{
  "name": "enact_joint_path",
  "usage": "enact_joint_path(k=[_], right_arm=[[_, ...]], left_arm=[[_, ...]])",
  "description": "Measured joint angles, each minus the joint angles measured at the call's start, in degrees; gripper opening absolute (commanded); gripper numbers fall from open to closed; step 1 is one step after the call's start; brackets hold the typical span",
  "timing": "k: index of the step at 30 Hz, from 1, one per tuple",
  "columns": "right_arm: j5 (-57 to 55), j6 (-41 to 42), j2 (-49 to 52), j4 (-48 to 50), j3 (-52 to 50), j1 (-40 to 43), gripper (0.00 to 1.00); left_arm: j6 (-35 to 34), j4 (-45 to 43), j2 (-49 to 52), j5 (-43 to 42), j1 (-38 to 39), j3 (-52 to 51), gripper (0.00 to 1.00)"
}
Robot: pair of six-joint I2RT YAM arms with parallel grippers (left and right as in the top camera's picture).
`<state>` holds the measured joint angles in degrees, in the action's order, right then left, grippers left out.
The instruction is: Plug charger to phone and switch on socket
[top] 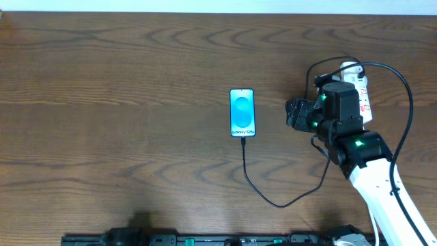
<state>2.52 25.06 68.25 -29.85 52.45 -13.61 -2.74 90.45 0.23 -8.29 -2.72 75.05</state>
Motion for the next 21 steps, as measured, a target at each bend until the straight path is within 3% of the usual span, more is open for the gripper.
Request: enact_joint_path(k=[9,12,16,18,21], right_arm=[[0.00,0.42,0.02,0.17,0.00,0.00,0.53],[0.00,0.55,0.02,0.20,0.00,0.00,0.40],[-0.02,0.74,0.02,0.68,0.00,0.00,0.10],[0.00,0.96,0.02,0.96,0.00,0.00,0.02],[-0.02,1.05,0.02,0.83,0.00,0.00,0.01]], left_arm=[[0.02,-0.55,0.00,0.09,-0.66,0.15,0.96],[0.02,-0.55,0.00,-0.33,-0.66,0.15,0.96],[-0.02,-3.41,0.00,-0.83,-0.66,0.13,0.96],[-0.26,-8.00,0.00,-1.31,-0.66,0.00,0.96],[-0.31,-16.44,0.00,-1.86,-0.66,-1.86,0.96]])
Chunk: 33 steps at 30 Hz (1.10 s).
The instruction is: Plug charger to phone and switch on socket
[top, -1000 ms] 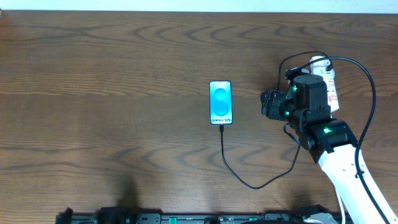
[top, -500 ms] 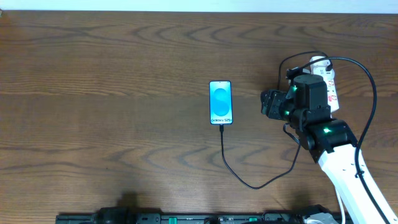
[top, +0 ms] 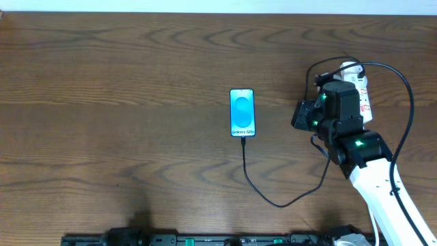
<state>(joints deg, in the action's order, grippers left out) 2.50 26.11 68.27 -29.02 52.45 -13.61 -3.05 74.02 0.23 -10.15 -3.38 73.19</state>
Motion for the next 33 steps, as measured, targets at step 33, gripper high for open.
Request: enact_joint_path(k=[33], right_arm=[[-0.90,-0.02,-11.56,-5.75,0.00,2.40,0.01]], left_arm=[[-0.13,-77.70,0.37,-0.46,0.00,-67.65,0.96]])
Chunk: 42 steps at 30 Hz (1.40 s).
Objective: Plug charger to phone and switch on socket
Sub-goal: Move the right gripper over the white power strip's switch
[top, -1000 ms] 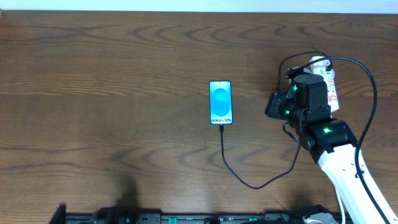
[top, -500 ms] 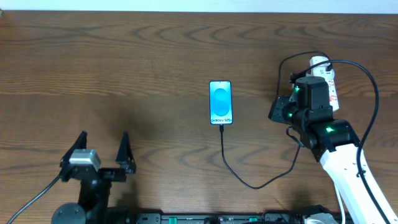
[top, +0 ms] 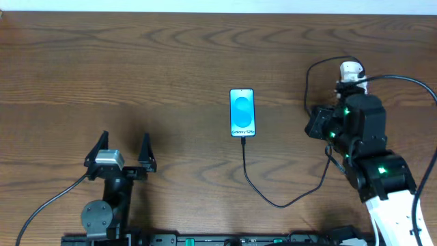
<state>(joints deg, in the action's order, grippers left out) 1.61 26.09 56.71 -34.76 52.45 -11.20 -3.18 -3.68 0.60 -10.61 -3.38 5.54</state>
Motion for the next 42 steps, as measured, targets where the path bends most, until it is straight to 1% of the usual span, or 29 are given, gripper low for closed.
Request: enact_joint_path(k=[3,7,13,19,21,25,31,38,42], right_arm=[[-0.61,0.00,-1.07,-0.50,0.00,0.00,0.01],[-1.22,0.00,-1.33,-0.61,0.00,0.00,0.01],[-1.40,0.00,-1.33,-0.61,0.00,0.00,0.01],[-1.95,0.00,-1.33,-0.68,0.00,0.00,0.01],[-2.43,0.11,-1.33,-1.03,0.00,0.00,0.01],[-2.73,2.05,-1.33,-4.31,0.00,0.00,0.01],[-2.67,3.96,-1.31,-5.46,0.00,0.00,0.01],[-2.21,8.61,0.98,-6.16,0.00,0.00,0.01],[-1.62,12.98,2.95,-7.85,0.00,0.74,0.01]], left_arm=[[-0.26,-0.70,0.00,0.17,0.00,-1.38,0.96],[-3.17,-1.03,0.00,3.48,0.00,-2.16,0.96],[-5.03,-0.83,0.00,6.29,0.00,-4.92,0.96],[-6.08,-0.68,0.00,6.73,0.00,-5.20,0.96],[-6.10,0.96,-0.02,6.73,0.00,-5.20,0.96],[-6.27,4.74,0.02,7.17,0.00,-4.90,0.96],[-6.27,4.96,0.04,7.19,0.00,-4.70,0.96],[-6.27,4.98,0.26,7.19,0.00,-4.70,0.96],[-6.27,4.98,0.33,7.19,0.00,-4.70,0.96]])
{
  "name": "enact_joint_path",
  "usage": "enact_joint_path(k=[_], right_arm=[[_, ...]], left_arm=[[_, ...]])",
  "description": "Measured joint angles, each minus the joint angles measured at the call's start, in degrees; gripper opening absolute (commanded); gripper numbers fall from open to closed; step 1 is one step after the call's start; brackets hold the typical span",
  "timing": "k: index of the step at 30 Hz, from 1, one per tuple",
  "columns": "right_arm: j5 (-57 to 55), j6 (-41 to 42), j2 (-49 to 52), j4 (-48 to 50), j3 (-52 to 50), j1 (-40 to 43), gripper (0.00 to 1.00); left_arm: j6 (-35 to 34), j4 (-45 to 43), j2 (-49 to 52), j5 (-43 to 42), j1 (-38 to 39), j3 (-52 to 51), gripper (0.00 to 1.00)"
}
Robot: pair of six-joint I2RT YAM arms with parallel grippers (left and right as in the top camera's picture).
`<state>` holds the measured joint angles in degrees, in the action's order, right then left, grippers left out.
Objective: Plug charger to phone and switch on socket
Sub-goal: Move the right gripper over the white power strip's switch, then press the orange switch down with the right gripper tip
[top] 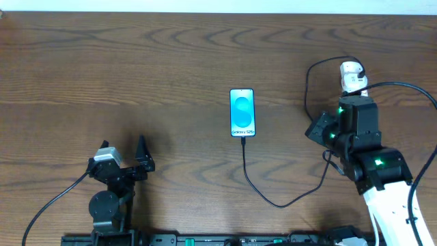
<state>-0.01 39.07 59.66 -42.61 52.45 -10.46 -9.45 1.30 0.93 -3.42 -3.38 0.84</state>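
Observation:
The phone (pixel 242 113) lies flat mid-table with its screen lit blue. The black charger cable (pixel 247 171) is plugged into the phone's near end, loops toward the front and runs right under the right arm. Only the far end of the white socket strip (pixel 351 74) shows at the right; the rest is hidden beneath the arm. My right gripper (pixel 318 128) hangs just left of the strip as a dark shape, and its jaws cannot be made out. My left gripper (pixel 123 156) is open at the front left, far from the phone, holding nothing.
The cable arcs from the socket's far end round its left side (pixel 307 89). A black rail (pixel 205 240) runs along the front table edge. The rest is bare dark wood tabletop (pixel 136 61).
The right arm has pulled slightly nearer the front, so a little more of the socket's far end shows. The left arm has drawn back toward the front edge and turned a bit.
At first the right arm lay over the socket strip with its gripper to the strip's left, the cable was in the lit phone, and the left arm was out of view. The gripper then sat closer to the strip. Later the right arm stood nearer the front, and the left arm was in view, open.

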Motion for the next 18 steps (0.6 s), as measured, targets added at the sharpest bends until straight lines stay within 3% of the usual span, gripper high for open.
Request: enact_joint_path(k=[18], right_arm=[[1.64,4.72,6.64,-12.98,3.96,21.42,0.01]], left_arm=[[-0.04,0.04,0.04,0.28,0.00,0.02,0.96]])
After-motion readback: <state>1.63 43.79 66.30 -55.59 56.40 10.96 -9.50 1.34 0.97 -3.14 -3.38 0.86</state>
